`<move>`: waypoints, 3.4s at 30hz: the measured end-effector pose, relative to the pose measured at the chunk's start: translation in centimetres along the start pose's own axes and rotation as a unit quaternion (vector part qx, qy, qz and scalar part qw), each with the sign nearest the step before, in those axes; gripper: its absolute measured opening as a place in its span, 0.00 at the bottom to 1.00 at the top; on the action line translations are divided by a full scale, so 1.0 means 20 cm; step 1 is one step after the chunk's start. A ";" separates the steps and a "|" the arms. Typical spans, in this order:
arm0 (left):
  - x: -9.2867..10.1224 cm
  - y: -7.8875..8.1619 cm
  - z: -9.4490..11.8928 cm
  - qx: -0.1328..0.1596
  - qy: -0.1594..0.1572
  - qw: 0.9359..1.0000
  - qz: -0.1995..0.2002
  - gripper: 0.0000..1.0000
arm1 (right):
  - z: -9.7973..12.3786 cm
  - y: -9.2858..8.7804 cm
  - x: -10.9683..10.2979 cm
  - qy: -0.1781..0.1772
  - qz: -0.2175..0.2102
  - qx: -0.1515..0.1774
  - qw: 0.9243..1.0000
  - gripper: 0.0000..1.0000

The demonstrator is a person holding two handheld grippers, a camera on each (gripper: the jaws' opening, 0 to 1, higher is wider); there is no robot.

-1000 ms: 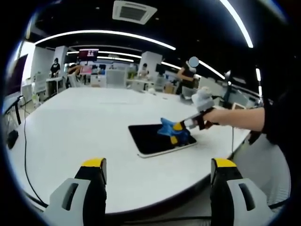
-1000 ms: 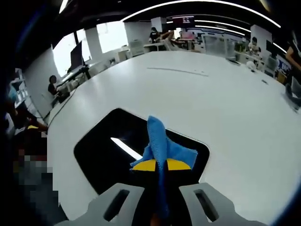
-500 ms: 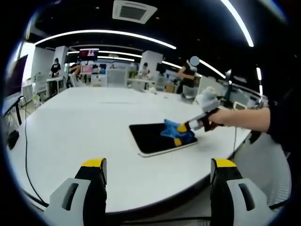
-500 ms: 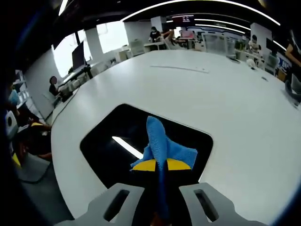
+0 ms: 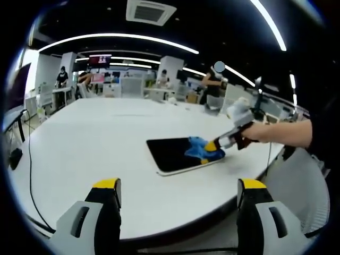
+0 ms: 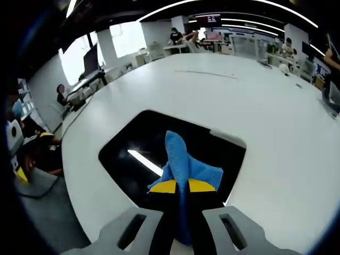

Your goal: Wipe the mirror surface with the cleaning cloth until all visible marks leave the cleaned area.

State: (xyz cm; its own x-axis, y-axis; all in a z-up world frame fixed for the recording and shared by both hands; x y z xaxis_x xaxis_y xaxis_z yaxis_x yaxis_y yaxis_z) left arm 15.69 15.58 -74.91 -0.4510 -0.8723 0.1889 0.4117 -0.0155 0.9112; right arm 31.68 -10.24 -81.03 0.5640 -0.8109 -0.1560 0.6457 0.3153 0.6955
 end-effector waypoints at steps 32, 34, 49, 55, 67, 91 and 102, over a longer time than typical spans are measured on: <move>-0.01 0.00 0.00 -0.003 0.009 1.000 -0.001 0.90 | 0.07 -0.09 -0.09 0.002 0.018 0.003 1.000 0.00; 0.00 0.00 0.00 -0.004 0.006 1.000 -0.001 0.90 | 0.07 -0.09 -0.09 0.002 0.025 0.003 1.000 0.00; 0.00 0.00 0.00 0.001 0.001 1.000 0.002 0.91 | 0.08 -0.11 -0.06 -0.007 0.044 -0.001 0.999 0.00; 0.00 0.00 0.00 0.004 0.002 1.000 0.003 0.91 | 0.11 -0.12 -0.02 -0.013 0.039 -0.005 0.999 0.00; 0.01 0.00 0.00 -0.002 -0.006 1.000 -0.003 0.91 | 0.12 -0.13 -0.02 -0.017 0.031 -0.003 0.999 0.00; 0.01 0.00 0.00 -0.008 -0.007 1.000 -0.007 0.91 | 0.15 -0.15 0.00 -0.029 -0.001 0.013 0.999 0.00; 0.00 0.00 -0.01 -0.011 -0.006 1.000 -0.005 0.91 | 0.13 -0.13 0.04 -0.032 -0.018 0.011 0.999 0.00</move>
State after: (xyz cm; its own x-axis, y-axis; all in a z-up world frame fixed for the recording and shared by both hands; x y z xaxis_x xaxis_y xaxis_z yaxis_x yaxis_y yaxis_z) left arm 15.72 15.47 -75.02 -0.4644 -0.8663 0.1841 0.4241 -0.0350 0.9050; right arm 29.17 -12.85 -81.13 0.5055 -0.8518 -0.1373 0.6533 0.2740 0.7057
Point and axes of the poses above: the point that each gripper's makers call its tool centre point, and the gripper's own axes: z roughly backward along the fingers, x roughly to its right, y roughly out of its top, the point moved 6 cm from there along z, roughly backward along the fingers, and after that the axes turned 2 degrees about y, right-handed, at the moved point
